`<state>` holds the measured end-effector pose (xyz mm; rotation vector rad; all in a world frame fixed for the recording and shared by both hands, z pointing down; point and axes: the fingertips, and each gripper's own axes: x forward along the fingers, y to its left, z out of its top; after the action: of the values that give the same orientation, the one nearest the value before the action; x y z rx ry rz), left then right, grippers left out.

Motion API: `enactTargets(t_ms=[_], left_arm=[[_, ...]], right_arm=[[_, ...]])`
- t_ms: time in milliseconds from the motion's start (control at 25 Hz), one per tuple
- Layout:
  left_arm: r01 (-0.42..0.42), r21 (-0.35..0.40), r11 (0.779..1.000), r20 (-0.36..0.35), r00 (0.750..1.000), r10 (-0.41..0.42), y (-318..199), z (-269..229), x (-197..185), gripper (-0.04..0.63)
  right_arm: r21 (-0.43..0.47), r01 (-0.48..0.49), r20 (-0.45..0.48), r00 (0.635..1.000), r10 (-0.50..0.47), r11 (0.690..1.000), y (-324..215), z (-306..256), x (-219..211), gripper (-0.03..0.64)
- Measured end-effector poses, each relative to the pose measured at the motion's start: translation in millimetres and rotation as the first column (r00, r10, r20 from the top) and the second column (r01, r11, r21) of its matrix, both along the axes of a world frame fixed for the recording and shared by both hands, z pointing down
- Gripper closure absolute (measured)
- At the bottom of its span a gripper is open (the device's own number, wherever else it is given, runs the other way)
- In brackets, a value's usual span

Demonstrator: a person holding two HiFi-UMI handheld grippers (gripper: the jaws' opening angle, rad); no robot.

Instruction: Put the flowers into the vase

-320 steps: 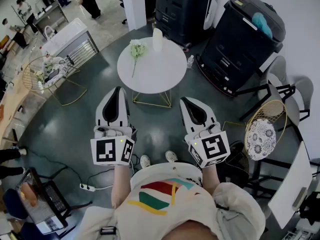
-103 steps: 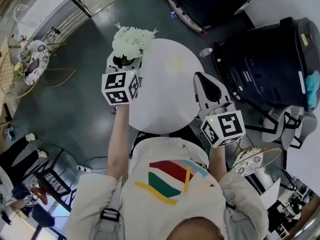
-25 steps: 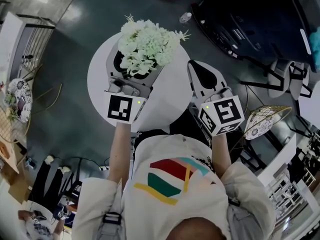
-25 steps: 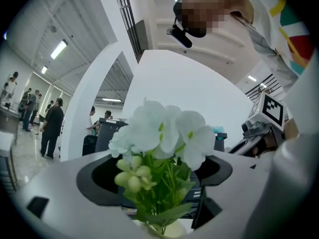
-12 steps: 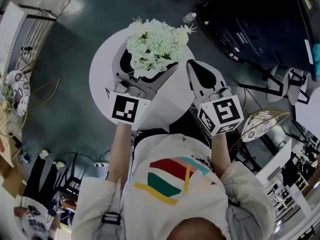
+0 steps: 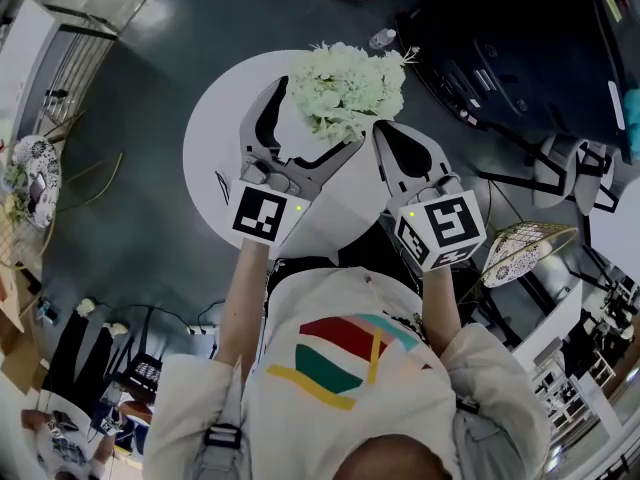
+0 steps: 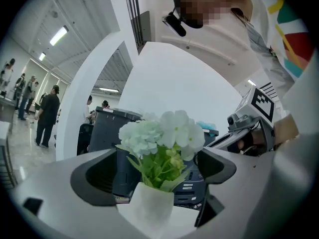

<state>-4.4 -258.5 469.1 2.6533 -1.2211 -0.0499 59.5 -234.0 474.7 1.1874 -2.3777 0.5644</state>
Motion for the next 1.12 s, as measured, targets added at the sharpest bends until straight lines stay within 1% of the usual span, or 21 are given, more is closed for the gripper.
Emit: enactTargets(t_ms=[320,560,800,920,960,1120], left_arm=[[0.011,-0.002,1.0,0.013,1.0,-0.011,7,0,2,0.109],[0.033,-0.023,0.999,0.014,0.999,-0.032,17,2,-4,0.108],[0.05,-0.027,0.998,0.059,0.997,-0.048,41,1,-18,0.109],[0.037,-0.037,0.999,0.084,0.996,-0.034,60,-4,-23,0.109],[0.04,-0.033,0.999,0.084,0.996,-0.037,64,-8,-25,0.109],[0.102,0.014,0.995,0.061,0.993,-0.102,79,-36,-40,0.11]], right_arm=[[0.011,-0.006,0.0,1.0,0.006,1.0,6,-4,8,0.606],[0.03,-0.002,0.004,1.0,0.002,1.0,10,-11,9,0.606],[0.047,0.008,0.01,1.0,-0.009,0.999,26,-22,7,0.607],[0.051,0.021,0.017,1.0,-0.022,0.998,37,-27,6,0.607],[0.052,0.027,0.02,0.999,-0.028,0.998,40,-28,6,0.607],[0.071,0.055,0.04,0.998,-0.058,0.996,51,-37,-8,0.607]])
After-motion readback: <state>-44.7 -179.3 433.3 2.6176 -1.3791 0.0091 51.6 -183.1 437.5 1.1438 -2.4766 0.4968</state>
